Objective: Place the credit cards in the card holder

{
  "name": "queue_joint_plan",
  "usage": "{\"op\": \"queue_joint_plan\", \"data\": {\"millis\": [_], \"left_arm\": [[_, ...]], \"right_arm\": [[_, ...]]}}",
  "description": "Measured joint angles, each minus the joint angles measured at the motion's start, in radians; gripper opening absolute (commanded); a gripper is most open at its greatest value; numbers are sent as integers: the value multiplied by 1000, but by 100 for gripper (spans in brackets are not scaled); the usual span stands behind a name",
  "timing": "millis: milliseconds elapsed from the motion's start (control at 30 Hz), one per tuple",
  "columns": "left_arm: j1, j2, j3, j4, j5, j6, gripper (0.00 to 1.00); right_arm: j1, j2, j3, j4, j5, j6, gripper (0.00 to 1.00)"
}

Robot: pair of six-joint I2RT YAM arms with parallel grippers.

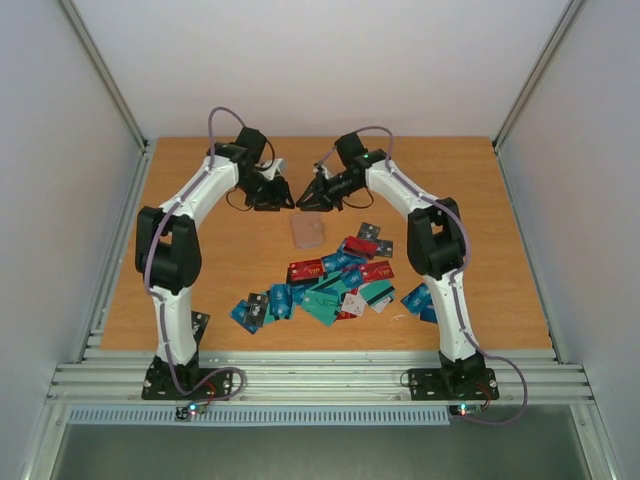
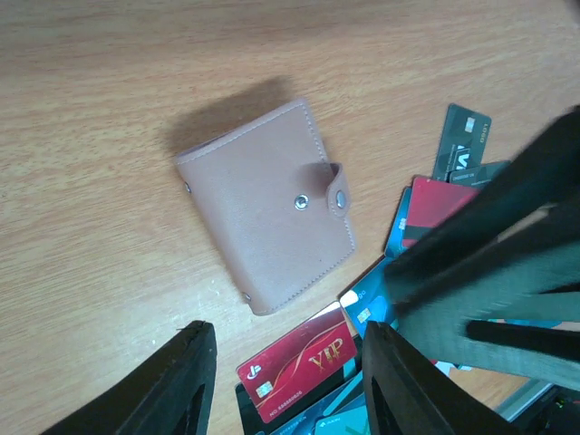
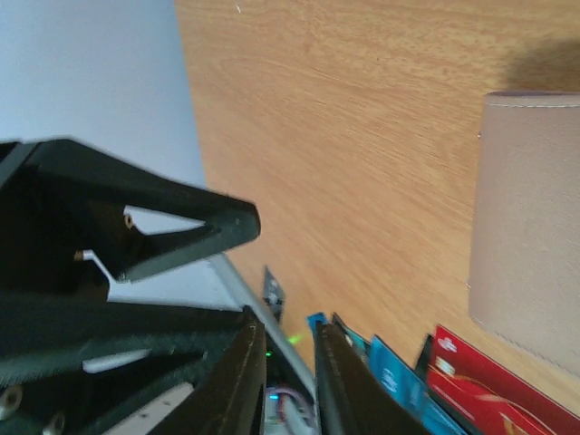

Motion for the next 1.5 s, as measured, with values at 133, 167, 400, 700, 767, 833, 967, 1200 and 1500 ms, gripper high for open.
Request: {"op": "queue_joint_plan", "data": {"millis": [133, 167, 400, 700, 767, 833, 967, 1200, 1500], "left_arm": [[-4, -17, -11, 12, 4, 0, 46], [-6, -16, -21, 16, 6, 0, 46], [-38, 66, -29, 19, 8, 4, 46], [-72, 175, -14, 16, -9, 15, 46], [-74, 185, -9, 16, -19, 19, 46], [-76, 190, -6, 15, -24, 21, 46], [-76, 207, 16, 15, -29, 24, 46], [-77, 239, 47, 9, -38, 32, 46], [-77, 261, 72, 4, -39, 40, 45]], "right_arm": [[-8, -101, 2, -103, 146, -90, 19], [-11, -125, -10, -117, 183, -107, 19], [-55, -188, -138, -174, 364, -209, 25], [-54, -100, -184, -142, 369, -245, 27], [-52, -81, -183, -132, 364, -246, 27], [-48, -62, -180, -129, 362, -247, 27], [-45, -27, -152, -126, 361, -248, 26], [-40, 7, -109, -120, 362, -247, 24], [-36, 41, -71, -114, 353, -248, 23]]}}
